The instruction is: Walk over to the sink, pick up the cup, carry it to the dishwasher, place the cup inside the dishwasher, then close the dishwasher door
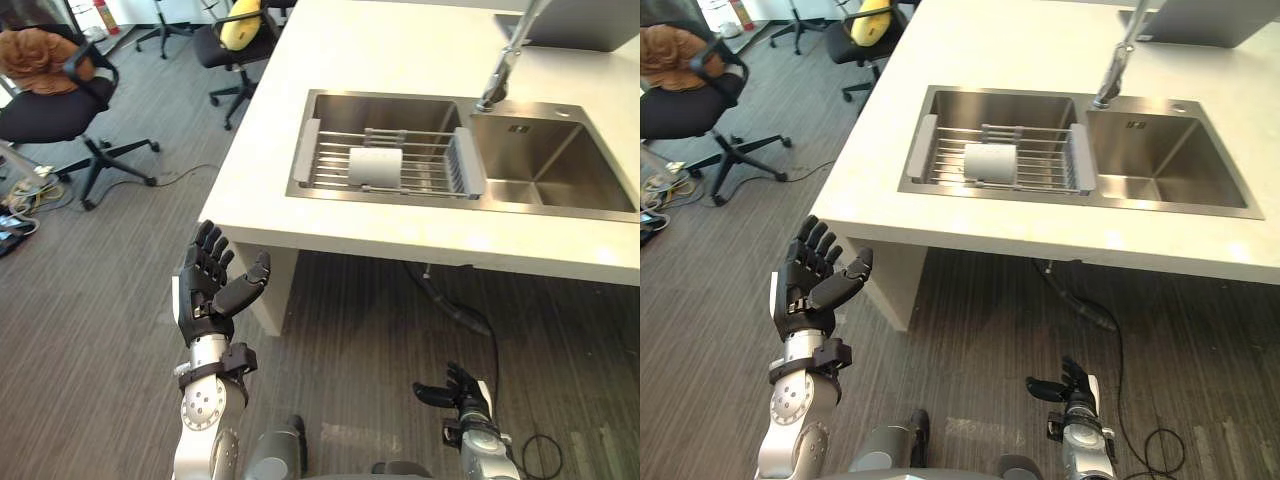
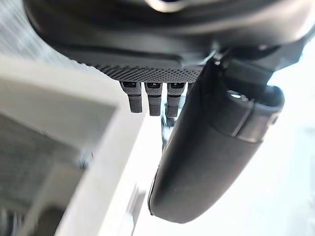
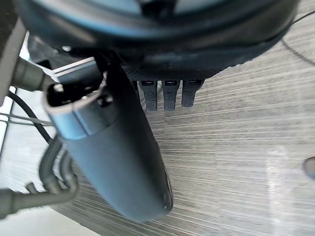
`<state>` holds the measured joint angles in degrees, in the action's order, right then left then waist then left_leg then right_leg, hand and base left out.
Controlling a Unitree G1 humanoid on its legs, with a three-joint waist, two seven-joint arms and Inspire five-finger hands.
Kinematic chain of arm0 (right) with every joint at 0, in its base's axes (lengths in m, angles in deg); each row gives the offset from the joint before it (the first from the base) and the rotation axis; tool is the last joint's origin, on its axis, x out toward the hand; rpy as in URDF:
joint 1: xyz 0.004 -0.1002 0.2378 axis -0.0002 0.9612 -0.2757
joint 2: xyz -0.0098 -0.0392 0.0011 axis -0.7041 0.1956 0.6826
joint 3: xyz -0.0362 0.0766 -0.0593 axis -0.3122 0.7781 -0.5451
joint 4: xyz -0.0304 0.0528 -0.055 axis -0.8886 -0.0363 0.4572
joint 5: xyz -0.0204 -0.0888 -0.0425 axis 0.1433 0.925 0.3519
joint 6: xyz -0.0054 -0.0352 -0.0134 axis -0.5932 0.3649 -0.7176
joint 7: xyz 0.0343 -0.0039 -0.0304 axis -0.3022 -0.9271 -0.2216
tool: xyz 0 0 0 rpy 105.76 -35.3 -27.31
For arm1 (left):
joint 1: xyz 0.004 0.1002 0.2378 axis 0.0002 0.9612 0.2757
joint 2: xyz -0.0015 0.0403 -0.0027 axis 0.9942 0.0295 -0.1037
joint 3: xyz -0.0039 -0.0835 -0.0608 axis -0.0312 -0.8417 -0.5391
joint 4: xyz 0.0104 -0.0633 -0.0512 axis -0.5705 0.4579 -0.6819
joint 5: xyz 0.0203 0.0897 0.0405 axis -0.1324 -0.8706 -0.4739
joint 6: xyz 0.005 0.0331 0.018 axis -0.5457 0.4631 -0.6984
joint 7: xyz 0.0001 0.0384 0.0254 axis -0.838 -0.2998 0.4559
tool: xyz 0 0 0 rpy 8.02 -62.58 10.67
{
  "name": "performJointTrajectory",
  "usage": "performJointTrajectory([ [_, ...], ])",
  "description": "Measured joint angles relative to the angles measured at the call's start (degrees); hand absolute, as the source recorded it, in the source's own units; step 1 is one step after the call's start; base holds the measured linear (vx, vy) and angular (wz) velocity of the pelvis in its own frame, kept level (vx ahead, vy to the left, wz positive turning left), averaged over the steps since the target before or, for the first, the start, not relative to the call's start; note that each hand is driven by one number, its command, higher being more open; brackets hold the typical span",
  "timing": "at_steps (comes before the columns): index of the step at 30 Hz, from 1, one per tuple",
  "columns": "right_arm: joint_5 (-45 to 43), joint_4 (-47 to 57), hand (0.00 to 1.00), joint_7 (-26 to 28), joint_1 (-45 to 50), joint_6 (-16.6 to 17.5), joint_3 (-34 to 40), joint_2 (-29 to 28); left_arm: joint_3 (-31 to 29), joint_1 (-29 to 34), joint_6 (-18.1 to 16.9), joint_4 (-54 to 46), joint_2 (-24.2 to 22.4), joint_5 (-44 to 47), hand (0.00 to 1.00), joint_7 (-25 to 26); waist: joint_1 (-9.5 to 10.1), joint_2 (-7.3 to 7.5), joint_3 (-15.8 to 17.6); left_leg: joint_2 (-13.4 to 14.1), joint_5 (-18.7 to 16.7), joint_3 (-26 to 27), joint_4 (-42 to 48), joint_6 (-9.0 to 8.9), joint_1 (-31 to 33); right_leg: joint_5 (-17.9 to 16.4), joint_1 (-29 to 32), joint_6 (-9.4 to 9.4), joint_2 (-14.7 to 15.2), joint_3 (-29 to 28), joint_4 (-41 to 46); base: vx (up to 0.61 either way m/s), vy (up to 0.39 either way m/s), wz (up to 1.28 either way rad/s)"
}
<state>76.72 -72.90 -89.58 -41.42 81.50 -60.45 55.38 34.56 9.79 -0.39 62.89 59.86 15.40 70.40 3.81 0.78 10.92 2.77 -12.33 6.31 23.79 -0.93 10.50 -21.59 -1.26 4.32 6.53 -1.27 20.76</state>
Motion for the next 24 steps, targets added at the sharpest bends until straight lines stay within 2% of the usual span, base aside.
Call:
performJointTrajectory([
  [1, 0.48, 0.14, 0.9, 0.52, 0.19, -0.03, -0.34, -0.09, 1.66, 0.62, -0.06, -2.25, 0.83, -0.04, 0.9, -1.14, -0.13, 1.06, -0.23, -0.28, -1.94, 1.81, 1.46, 0.31, -0.35, 1.61, 7.41, 2.97, 1.46, 0.39, 14.06, 0.17, 0.012, -0.49],
  [2, 0.56, 0.08, 0.9, 0.76, 0.38, -0.19, -0.61, -0.12, 2.55, 0.62, -0.06, -3.07, 1.36, -0.14, 0.9, -1.51, -0.2, 1.32, -0.27, -0.22, -3.06, 2.51, 2.41, 0.45, -0.79, 2.76, 10.68, 4.76, 2.28, 1.17, 21.08, 0.18, 0.007, -0.49],
  [3, 0.61, 0.0, 0.9, 0.93, 0.5, -0.45, -0.7, -0.2, 3.08, 0.59, -0.05, -3.41, 1.72, -0.18, 0.9, -1.78, -0.32, 1.43, -0.33, -0.01, -3.7, 2.88, 3.09, 1.02, -1.25, 3.86, 12.25, 5.72, 2.7, 1.55, 24.77, 0.19, 0.023, -0.33],
  [4, 0.63, -0.12, 0.9, 1.19, 0.74, -0.77, -0.74, -0.44, 3.57, 0.57, 0.03, -3.92, 1.89, -0.2, 0.9, -2.19, -0.75, 1.43, -0.35, 0.47, -4.58, 3.24, 3.77, 0.6, -2.43, 6.94, 14.43, 5.46, 2.83, 1.92, 30.47, 0.26, 0.014, -0.19],
  [5, 0.64, -0.32, 0.9, 1.42, 0.97, -0.98, -0.82, -0.7, 3.7, 0.57, 0.14, -4.32, 1.89, -0.25, 0.9, -2.22, -1.57, 1.22, -0.45, 1.25, -5.1, 3.21, 3.46, 0.59, -3.84, 8.63, 15.52, 3.49, 3.13, 2.54, 33.53, 0.33, -0.012, -0.12],
  [6, 0.64, -0.32, 0.9, 1.51, 1.33, -1.08, -1.47, -0.92, 3.64, 0.17, 0.11, -4.61, 1.65, -0.29, 0.9, -2.16, -2.12, 1.5, -0.8, 1.74, -5.38, 3.16, 2.21, 0.37, -5.53, 6.71, 16.46, 1.44, 3.38, 3.78, 34.24, 0.28, -0.042, -0.04],
  [8, 0.73, -0.21, 0.9, 1.65, 0.88, -1.07, -1.83, -0.91, 3.53, -1.83, -0.04, -4.66, 1.46, -0.28, 0.9, -1.12, -2.16, 1.38, -0.84, 3.09, -5.5, 3.26, 0.55, -0.31, -7.03, 3.42, 19.85, -1.28, 3.38, 5.94, 32.39, 0.28, -0.134, -0.11],
  [10, 1.07, -0.29, 0.9, 1.81, 0.08, -1.04, -1.99, -0.87, 3.51, -3.51, -0.88, -4.71, 1.11, -0.15, 0.9, -0.5, -2.13, 0.61, -0.47, 5.21, -5.46, 3.48, -0.59, -1.6, -8.47, 2.73, 23.37, -1.76, 2.89, 7.77, 26.15, 0.27, -0.197, -0.18],
  [11, 1.14, -0.79, 0.9, 1.85, -0.44, -1.0, -2.59, -0.8, 3.43, -4.06, -1.99, -4.97, 0.87, -0.14, 0.9, 0.19, -2.13, 1.08, -0.75, 5.72, -5.7, 3.89, -0.44, -2.37, -9.16, 5.55, 24.53, -1.7, 2.27, 8.09, 17.15, 0.28, -0.221, -0.12],
  [12, 1.36, -2.05, 0.9, 1.72, -0.03, -0.64, -3.72, -0.08, 3.09, -4.15, -2.78, -5.06, 0.93, -0.12, 0.9, 0.66, -2.99, 1.69, -1.34, 5.3, -6.93, 2.81, 0.36, -4.38, -10.06, 14.2, 24.2, -1.75, 2.23, 7.71, 11.37, 0.31, -0.25, -0.11],
  [13, 1.72, -3.14, 0.9, 1.76, -0.42, -0.59, -4.05, 1.03, 3.08, -4.06, -2.79, -4.75, 0.07, 0.03, 0.9, 0.96, -3.13, 0.06, -1.69, 6.51, -7.36, 1.61, 0.35, -4.99, -10.59, 13.99, 24.01, -2.11, 1.16, 8.22, 12.06, 0.33, -0.242, -0.23],
  [14, 1.73, -4.02, 0.9, 1.74, -0.71, -0.71, -3.97, 2.48, 3.25, -3.92, -3.02, -4.8, -1.43, 0.09, 0.9, 1.31, -2.75, -1.7, -2.71, 7.78, -7.08, 0.9, -0.37, -5.01, -11.24, 12.89, 23.71, -3.11, -0.41, 8.04, 12.17, 0.39, -0.281, -0.35],
  [15, 1.72, -4.01, 0.9, 1.72, -0.81, -0.71, -3.87, 3.35, 3.56, -4.23, -3.35, -4.79, -2.38, 0.09, 0.9, 1.3, -2.93, -2.47, -3.18, 8.31, -5.94, 0.6, -1.53, -5.13, -12.41, 11.65, 23.41, -3.72, -1.16, 8.06, 12.99, 0.35, -0.256, -0.32],
  [17, 1.7, -4.43, 0.9, 1.61, -0.36, -0.69, -3.83, 3.69, 4.68, -4.84, -3.35, -4.72, -2.44, 0.07, 0.9, 0.92, -3.7, -2.57, -3.23, 8.97, -3.43, -0.93, 0.09, -5.12, -12.91, 10.14, 21.07, -4.48, -1.79, 8.93, 12.21, 0.26, -0.252, 0.1],
  [19, 1.67, -5.07, 0.9, 1.46, 0.68, -0.73, -3.6, 3.48, 5.78, -5.07, -3.34, -4.51, -2.61, 0.08, 0.9, 0.09, -3.79, -2.97, -3.02, 11.13, -0.07, -2.96, 9.73, -5.19, -9.51, 10.12, 16.22, -5.09, -3.41, 10.54, 8.08, 0.16, -0.191, 0.27],
  [20, 1.6, -5.1, 0.9, 1.42, 1.65, -0.73, -3.63, 3.23, 6.1, -4.99, -3.34, -4.28, -2.63, 0.08, 0.9, -0.34, -3.62, -3.32, -2.98, 12.78, 1.22, -3.97, 18.18, -5.43, -6.22, 10.72, 12.42, -5.96, -4.66, 11.41, 4.59, 0.15, -0.14, 0.09],
  [21, 1.5, -5.15, 0.9, 1.28, 2.09, -0.72, -3.62, 3.0, 5.86, -4.66, -3.38, -4.24, -2.47, 0.12, 0.9, -0.69, -3.0, -3.28, -2.91, 13.31, 0.33, -3.92, 23.98, -4.8, -3.44, 11.45, 9.07, -6.58, -5.63, 11.53, 1.18, 0.17, -0.143, 0.02],
  [22, 1.48, -5.25, 0.9, 1.15, 2.08, -0.63, -3.66, 2.96, 5.79, -4.63, -3.56, -4.08, -2.23, 0.16, 0.9, -0.69, -2.84, -3.23, -2.9, 13.01, -0.17, -3.64, 25.0, -4.34, -2.19, 11.31, 7.83, -7.54, -5.84, 11.48, -0.38, 0.12, -0.04, -0.07],
  [24, 1.45, -6.5, 0.9, 0.69, 1.14, -0.21, -3.59, 3.02, 5.32, -4.66, -3.59, -3.89, -0.97, 0.24, 0.9, -0.7, -2.86, -3.31, -2.9, 11.11, -1.7, -2.14, 23.33, -2.69, 1.1, 12.47, 5.03, -7.53, -5.72, 11.28, -4.32, 0.1, 0.019, -0.02],
])
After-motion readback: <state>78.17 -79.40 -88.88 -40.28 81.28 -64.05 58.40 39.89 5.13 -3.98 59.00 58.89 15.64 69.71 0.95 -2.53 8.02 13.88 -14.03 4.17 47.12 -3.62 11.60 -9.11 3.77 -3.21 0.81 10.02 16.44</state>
